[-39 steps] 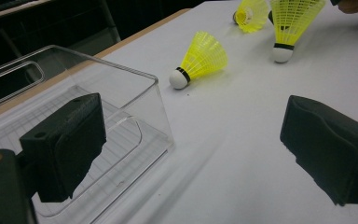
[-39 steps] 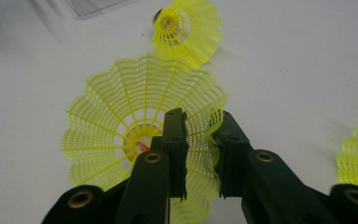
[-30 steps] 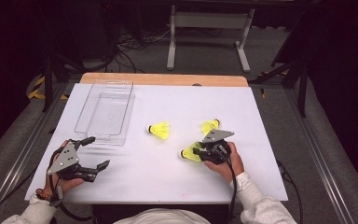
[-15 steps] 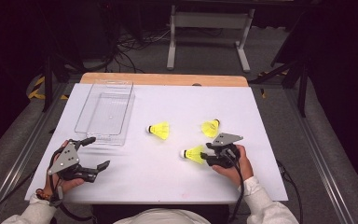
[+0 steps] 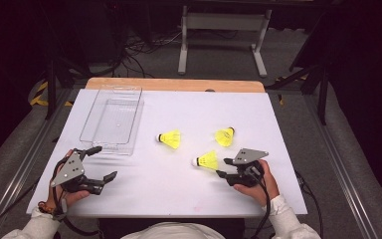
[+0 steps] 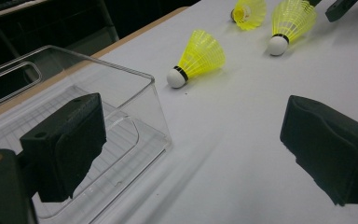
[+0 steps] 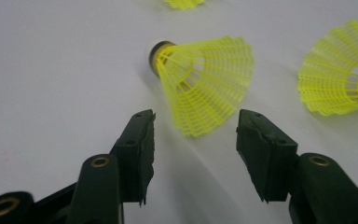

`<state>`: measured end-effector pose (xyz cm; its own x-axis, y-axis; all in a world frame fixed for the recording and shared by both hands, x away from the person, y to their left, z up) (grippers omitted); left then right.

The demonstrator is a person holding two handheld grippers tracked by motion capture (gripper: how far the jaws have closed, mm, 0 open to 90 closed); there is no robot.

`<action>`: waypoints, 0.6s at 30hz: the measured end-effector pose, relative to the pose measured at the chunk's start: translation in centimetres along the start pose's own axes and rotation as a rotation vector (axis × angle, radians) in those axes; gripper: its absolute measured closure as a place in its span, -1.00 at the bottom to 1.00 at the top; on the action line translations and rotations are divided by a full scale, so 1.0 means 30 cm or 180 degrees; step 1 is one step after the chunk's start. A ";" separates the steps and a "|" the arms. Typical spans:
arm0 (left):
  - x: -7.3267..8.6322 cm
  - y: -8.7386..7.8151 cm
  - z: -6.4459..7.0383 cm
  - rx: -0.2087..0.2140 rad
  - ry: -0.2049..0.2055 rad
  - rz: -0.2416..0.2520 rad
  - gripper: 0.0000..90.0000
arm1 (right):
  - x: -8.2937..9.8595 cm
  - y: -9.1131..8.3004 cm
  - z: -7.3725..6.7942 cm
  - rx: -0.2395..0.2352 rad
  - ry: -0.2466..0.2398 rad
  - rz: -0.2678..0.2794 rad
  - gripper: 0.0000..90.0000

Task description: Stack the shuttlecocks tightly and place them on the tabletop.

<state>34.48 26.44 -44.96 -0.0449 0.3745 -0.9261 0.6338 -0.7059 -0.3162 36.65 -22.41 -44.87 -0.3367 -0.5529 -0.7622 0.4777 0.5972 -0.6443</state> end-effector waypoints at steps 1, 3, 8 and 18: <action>0.001 0.001 -0.001 -0.0003 0.0002 -0.0005 -0.83 | -0.004 0.009 -0.006 -0.0021 -0.0041 -0.0019 0.03; 0.002 0.004 -0.001 0.0000 -0.0010 -0.0012 -0.83 | -0.013 0.033 -0.019 0.0032 -0.0128 -0.0120 0.09; 0.003 0.005 -0.001 0.0006 -0.0009 -0.0010 -0.83 | -0.012 0.075 -0.050 0.0108 -0.0344 -0.0289 0.65; 0.000 0.002 0.000 -0.0002 0.0008 -0.0013 -0.83 | -0.021 0.067 -0.068 0.0228 -0.0546 -0.0278 1.00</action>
<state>34.52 26.42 -44.98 -0.0457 0.3789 -0.9243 0.6342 -0.7039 -0.3199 36.17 -19.70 -45.81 -0.2390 -0.6954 -0.6778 0.5114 0.5032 -0.6966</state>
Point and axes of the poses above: each handheld gripper's, and its own axes: y roughly forward along the jaws, x roughly out of its underside, z roughly to its right, the point moved 1 cm from there along y, roughly forward along the jaws, and after that the axes turned 1 degree about -x, right-handed, at the moved point
